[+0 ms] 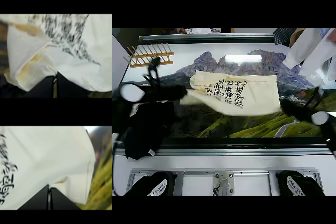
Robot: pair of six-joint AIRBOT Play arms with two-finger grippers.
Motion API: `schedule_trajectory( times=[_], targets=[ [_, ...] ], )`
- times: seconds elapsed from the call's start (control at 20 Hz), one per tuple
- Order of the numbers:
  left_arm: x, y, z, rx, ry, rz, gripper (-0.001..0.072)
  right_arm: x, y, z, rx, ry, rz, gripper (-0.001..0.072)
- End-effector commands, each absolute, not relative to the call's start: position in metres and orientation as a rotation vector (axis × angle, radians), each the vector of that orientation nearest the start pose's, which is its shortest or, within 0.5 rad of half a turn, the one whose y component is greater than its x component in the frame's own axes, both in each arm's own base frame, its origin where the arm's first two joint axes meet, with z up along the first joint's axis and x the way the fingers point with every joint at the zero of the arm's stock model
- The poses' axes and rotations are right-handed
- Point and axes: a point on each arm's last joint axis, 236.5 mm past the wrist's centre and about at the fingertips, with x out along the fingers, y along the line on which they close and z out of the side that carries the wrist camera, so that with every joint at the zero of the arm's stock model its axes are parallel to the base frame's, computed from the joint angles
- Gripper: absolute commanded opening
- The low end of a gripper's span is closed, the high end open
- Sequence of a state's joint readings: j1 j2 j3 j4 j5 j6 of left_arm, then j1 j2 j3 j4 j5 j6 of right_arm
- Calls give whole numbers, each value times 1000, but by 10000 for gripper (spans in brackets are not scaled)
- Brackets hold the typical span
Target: Fold the clothes and pants, and hang the long-sleeved shirts on hangers.
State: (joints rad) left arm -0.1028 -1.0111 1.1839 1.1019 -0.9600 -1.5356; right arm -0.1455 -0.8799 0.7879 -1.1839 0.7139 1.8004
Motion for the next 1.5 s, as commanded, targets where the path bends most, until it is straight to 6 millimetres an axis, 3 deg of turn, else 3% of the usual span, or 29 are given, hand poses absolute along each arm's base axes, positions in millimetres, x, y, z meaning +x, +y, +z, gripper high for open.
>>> schedule_trajectory(
  times=[0.0,0.05,0.15,0.2,0.3,0.45,0.55,0.65,0.75,0.85,1.0,1.15,1.25,1.35,1.4,1.45],
  targets=[
    [343,-130,367,-288,335,-462,15,372,9,264,402,460,51,8],
    [315,-132,417,-276,207,-493,15,358,12,319,374,349,75,8],
    [260,-131,493,-272,-16,-545,15,321,18,405,334,153,107,8],
    [230,-128,525,-274,-119,-567,15,300,21,438,317,72,119,8],
    [183,-120,569,-283,-276,-598,15,266,25,479,293,-37,135,8],
    [154,-111,599,-280,-387,-605,15,236,27,504,269,-118,133,8],
    [165,-114,601,-279,-377,-605,15,236,26,502,266,-111,129,8],
    [199,-124,589,-273,-306,-603,15,251,25,489,278,-57,126,8],
    [252,-136,561,-249,-188,-578,15,279,23,464,294,46,121,8],
    [317,-149,510,-230,-27,-548,15,317,18,425,304,185,104,8],
    [414,-172,398,-224,254,-508,15,388,8,348,300,413,81,8],
    [492,-186,276,-237,472,-453,15,457,-2,257,296,615,66,9],
    [540,-187,208,-256,540,-405,15,506,-13,198,324,680,38,9],
    [576,-193,161,-268,586,-385,15,543,-22,150,351,699,10,11],
    [591,-193,142,-267,614,-378,19,556,-25,130,365,710,0,72],
    [601,-194,129,-268,638,-377,249,563,-25,113,379,725,-4,323]
  ],
)
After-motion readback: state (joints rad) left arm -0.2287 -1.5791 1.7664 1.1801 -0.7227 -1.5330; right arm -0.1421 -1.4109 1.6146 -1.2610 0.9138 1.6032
